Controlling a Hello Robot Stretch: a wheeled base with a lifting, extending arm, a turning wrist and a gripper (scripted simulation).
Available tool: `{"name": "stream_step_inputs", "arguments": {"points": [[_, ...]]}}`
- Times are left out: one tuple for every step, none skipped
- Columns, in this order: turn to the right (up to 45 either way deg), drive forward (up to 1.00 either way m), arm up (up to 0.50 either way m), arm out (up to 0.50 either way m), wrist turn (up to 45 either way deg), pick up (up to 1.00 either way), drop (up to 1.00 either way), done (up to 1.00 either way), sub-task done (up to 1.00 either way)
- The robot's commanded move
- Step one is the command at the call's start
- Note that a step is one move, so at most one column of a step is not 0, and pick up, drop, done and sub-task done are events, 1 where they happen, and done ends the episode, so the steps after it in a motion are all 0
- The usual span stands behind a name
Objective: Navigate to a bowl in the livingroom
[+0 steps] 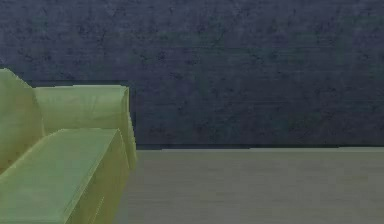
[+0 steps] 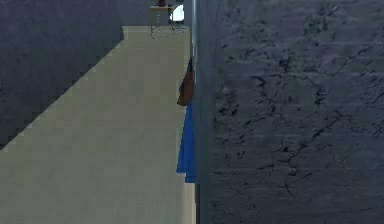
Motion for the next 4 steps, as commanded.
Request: {"name": "stream_step_inputs", "arguments": {"points": [[-9.0, 0.0, 0.0, 0.0, 0.0, 0.0, 0.0, 0.0, 0.0], [0.0, 0.25, 0.0, 0.0, 0.0, 0.0, 0.0, 0.0, 0.0], [45.0, 0.0, 0.0, 0.0, 0.0, 0.0, 0.0, 0.0, 0.0], [36.0, 0.0, 0.0, 0.0, 0.0, 0.0, 0.0, 0.0, 0.0]]}}
